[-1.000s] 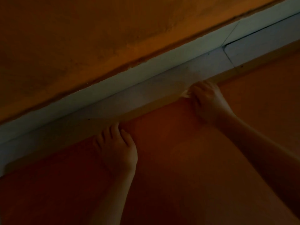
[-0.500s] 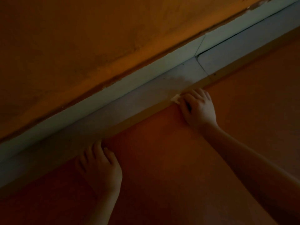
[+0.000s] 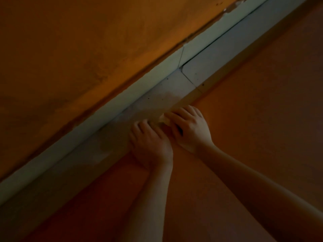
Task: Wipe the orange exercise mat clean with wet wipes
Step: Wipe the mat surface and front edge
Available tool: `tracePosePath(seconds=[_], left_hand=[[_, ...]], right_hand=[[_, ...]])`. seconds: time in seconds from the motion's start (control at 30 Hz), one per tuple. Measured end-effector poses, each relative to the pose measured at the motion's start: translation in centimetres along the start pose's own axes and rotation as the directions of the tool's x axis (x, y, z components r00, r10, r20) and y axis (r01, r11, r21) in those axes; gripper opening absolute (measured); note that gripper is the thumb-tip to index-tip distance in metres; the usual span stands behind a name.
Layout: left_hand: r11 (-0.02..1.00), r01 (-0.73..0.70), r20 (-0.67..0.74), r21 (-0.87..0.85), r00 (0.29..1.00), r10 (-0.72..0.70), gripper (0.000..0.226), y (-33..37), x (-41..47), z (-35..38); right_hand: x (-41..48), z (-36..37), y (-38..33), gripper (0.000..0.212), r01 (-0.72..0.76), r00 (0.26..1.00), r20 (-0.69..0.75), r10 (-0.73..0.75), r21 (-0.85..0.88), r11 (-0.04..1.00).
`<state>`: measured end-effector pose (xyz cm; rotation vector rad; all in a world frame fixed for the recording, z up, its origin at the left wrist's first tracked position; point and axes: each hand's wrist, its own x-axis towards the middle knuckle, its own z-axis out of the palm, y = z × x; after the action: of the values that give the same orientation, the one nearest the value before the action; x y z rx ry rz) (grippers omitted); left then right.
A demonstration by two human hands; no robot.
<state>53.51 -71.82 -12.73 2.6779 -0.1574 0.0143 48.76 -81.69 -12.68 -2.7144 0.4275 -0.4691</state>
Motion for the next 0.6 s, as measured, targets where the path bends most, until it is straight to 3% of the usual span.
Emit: tracePosePath(seconds=[0.43,0.6], left_hand=[[0.996,-0.048,0.052,0.068,0.998,0.045,0.036,0.30,-0.05,-0.12],[0.994,-0.078,-0.003,0.076,0.997,0.079,0.038,0.54,-0.17,-0.33]], right_hand=[[0.26,-0.36,-0.10,0.029,-0.054,0.996,0.073,0.049,0.066,0.996],[0.66,-0.60,0.46,0.027,-0.060,0.995,0.089,0.046,0.160,0.985]])
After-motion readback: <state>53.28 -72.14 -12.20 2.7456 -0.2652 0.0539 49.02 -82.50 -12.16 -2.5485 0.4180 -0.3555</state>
